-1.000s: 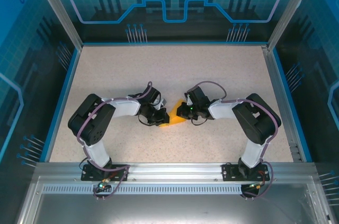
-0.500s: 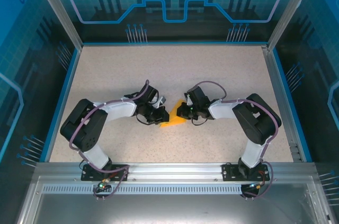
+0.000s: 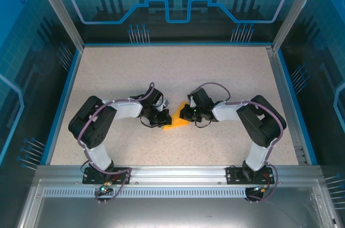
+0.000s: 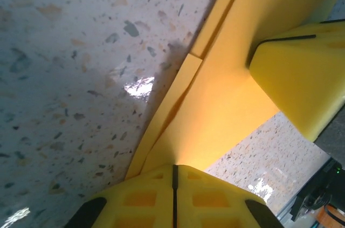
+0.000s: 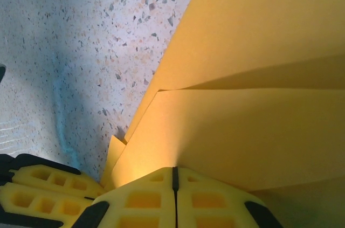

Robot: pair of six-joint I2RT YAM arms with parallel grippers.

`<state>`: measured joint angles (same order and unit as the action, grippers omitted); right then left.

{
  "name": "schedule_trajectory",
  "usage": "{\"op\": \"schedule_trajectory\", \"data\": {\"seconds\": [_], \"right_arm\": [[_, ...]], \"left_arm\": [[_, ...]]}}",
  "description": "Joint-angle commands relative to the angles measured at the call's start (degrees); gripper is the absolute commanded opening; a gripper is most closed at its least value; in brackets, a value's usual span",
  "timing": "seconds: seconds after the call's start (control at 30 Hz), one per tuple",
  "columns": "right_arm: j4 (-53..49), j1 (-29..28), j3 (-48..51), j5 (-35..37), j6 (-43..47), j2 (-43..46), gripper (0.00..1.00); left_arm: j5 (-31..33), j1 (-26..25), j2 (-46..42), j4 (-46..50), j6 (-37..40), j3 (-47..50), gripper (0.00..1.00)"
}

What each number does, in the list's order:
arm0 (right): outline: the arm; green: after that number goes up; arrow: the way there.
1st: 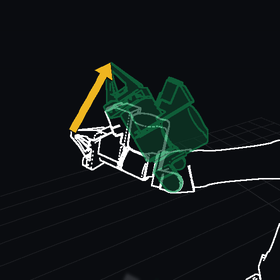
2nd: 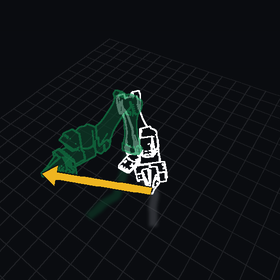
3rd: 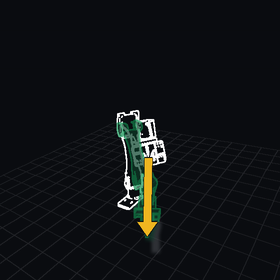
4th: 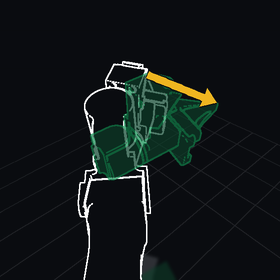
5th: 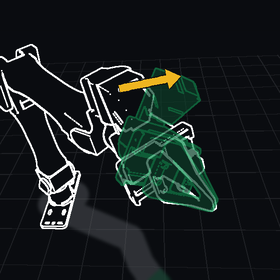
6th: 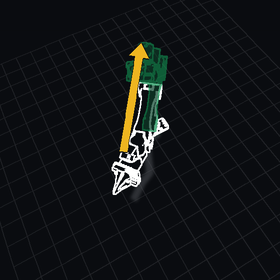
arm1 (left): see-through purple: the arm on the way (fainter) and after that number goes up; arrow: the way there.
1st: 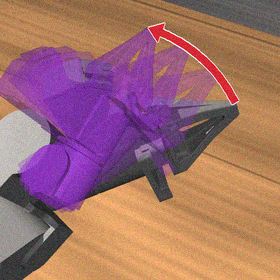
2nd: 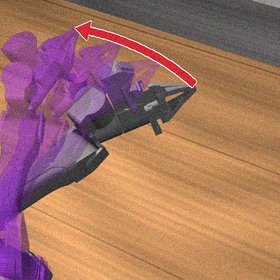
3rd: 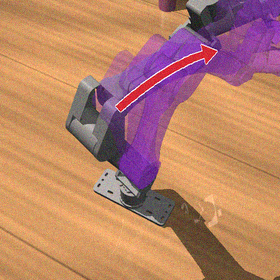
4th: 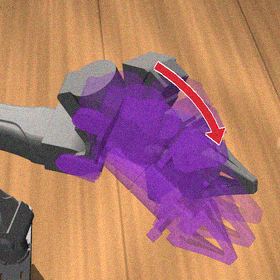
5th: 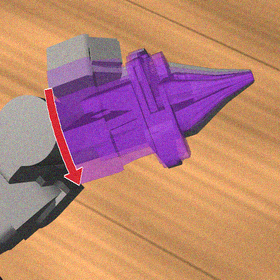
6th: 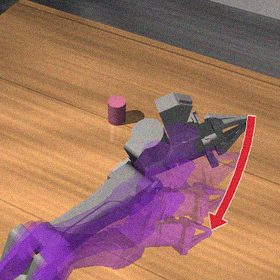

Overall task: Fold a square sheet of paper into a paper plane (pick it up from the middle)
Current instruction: Fourth fold the wing at the center of the table.

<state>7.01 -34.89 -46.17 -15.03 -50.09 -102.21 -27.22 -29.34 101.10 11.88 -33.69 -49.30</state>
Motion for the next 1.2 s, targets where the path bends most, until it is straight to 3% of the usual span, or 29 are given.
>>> {"op": "schedule_trajectory", "data": {"seconds": [0.0,0.57,0.87,1.17], "right_arm": [[-5.25,-0.44,1.43,0.79,0.86,-0.37,0.06],[-6.27,-0.35,1.96,1.86,0.98,-0.19,0.06],[-6.91,-0.22,1.87,2.39,1.07,-0.31,0.05],[-7.87,0.1,1.61,3.17,1.15,-0.79,0.05]], "left_arm": [[4.03,0.56,0.2,3.15,0.34,2.84,0.07],[3.88,3.52,-5.73,3.28,-1.87,11.37,0.07],[-0.49,7.42,-6.39,-0.06,-4.79,15.75,0.08],[0.39,10.16,-10.56,2.69,-5.68,17.22,0.08]]}}
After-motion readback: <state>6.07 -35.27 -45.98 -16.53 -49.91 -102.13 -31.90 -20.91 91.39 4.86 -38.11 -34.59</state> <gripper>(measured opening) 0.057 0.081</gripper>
